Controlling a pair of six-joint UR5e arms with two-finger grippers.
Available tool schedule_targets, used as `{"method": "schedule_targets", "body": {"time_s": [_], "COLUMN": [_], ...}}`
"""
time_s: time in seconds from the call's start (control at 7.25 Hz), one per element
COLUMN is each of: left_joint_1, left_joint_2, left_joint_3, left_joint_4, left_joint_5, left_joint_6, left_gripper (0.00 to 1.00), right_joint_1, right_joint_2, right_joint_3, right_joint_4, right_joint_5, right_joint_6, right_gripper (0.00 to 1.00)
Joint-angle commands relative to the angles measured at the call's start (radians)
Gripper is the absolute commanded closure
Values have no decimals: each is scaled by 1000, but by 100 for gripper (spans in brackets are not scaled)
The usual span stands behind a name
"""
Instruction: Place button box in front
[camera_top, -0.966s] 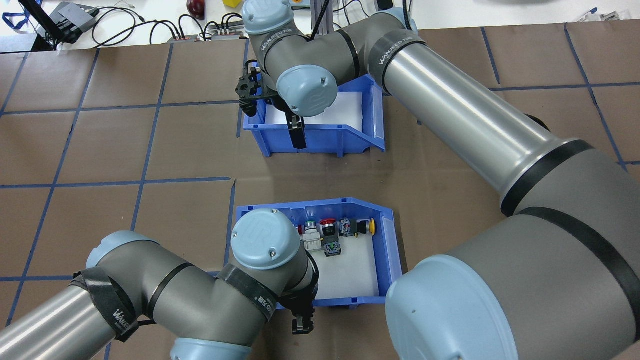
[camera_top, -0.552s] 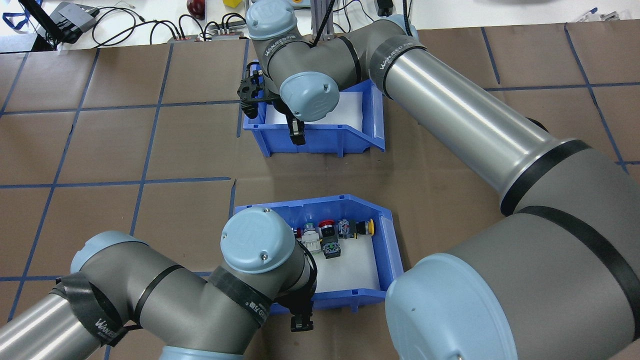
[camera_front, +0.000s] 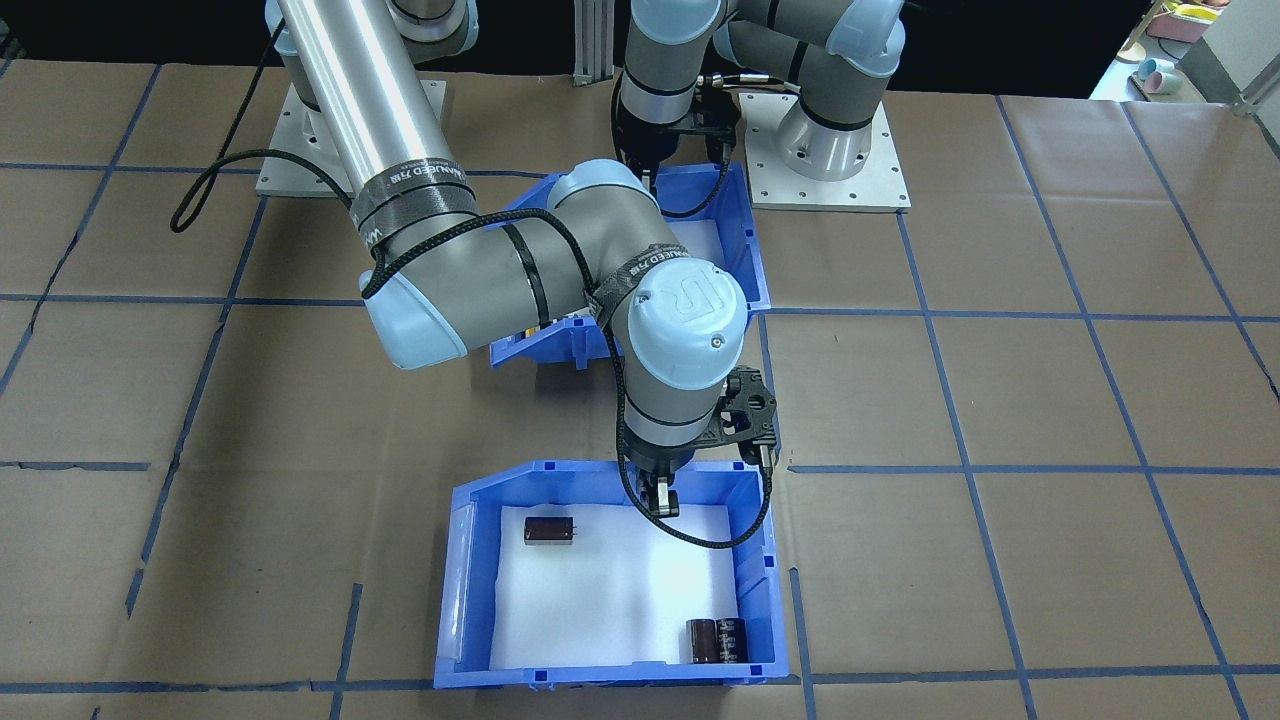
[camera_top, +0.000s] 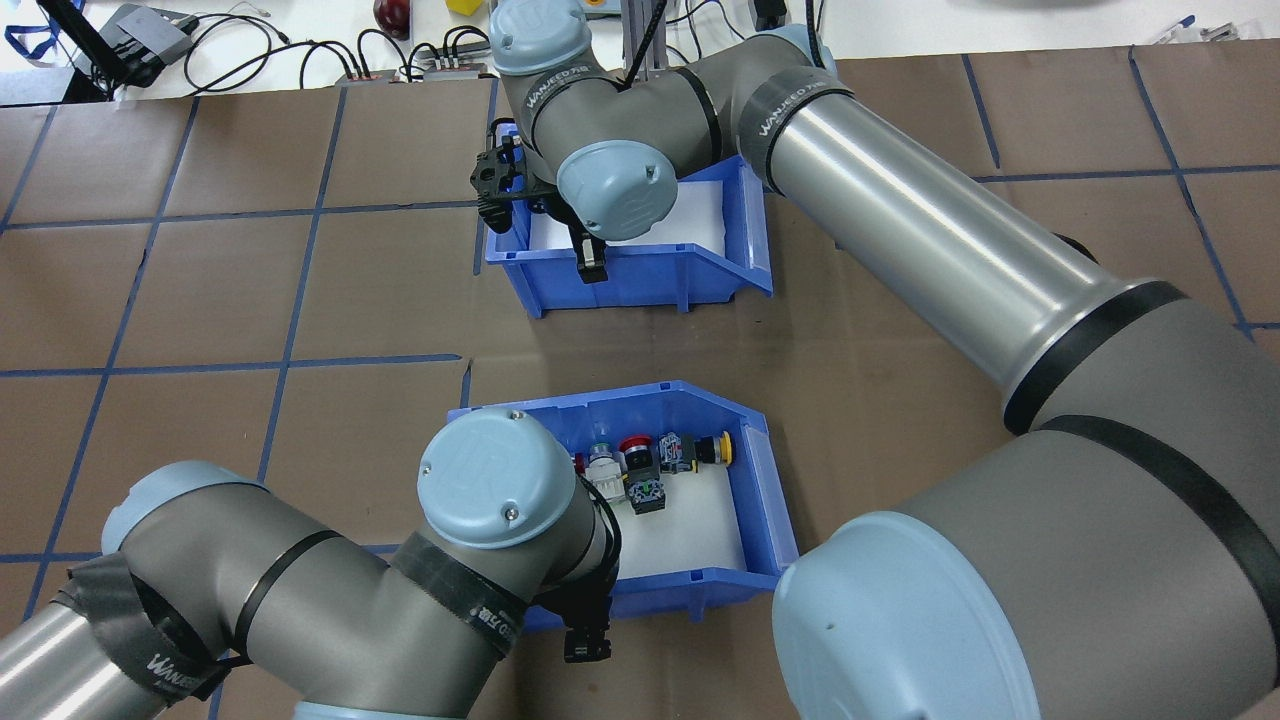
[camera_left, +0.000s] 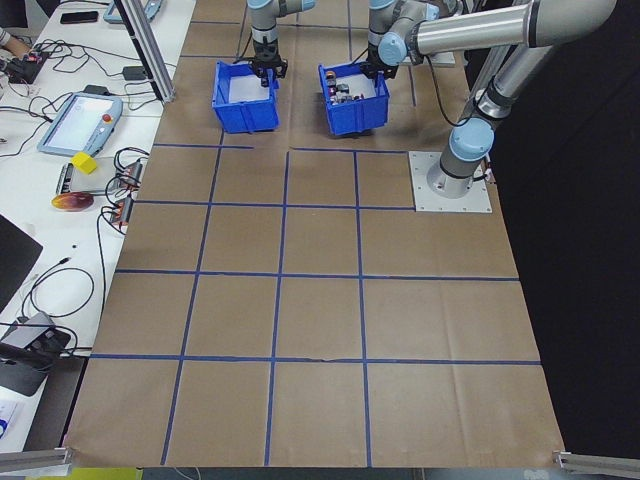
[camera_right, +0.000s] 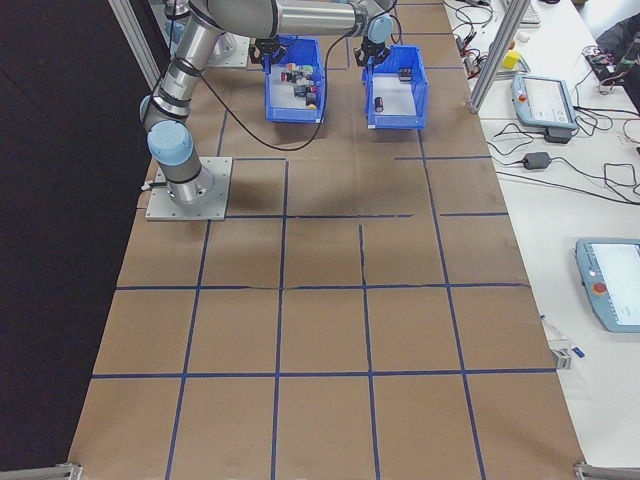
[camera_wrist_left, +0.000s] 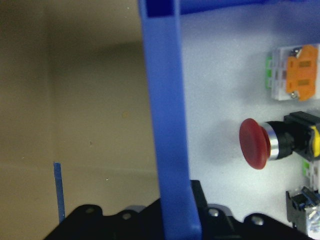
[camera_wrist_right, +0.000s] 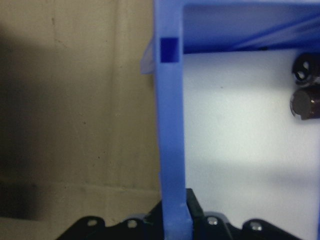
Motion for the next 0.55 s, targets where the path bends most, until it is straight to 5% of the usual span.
{"method": "schedule_targets", "body": {"time_s": [0.0,0.41], "left_joint_1": [1,44], "left_joint_2": [6,70], "left_joint_3": [13,13], "left_joint_4": [-23,-64], "left_joint_5": [4,20], "left_joint_6": [10,111], "left_gripper": [100,100], "right_joint_1": [-78,-304], "right_joint_2": [-40,-94], "right_joint_3": [-34,-27], "right_joint_4": [39,109], "right_joint_5": [-4,-1], "right_joint_6": [-13,-214], "right_gripper": [94,95]}}
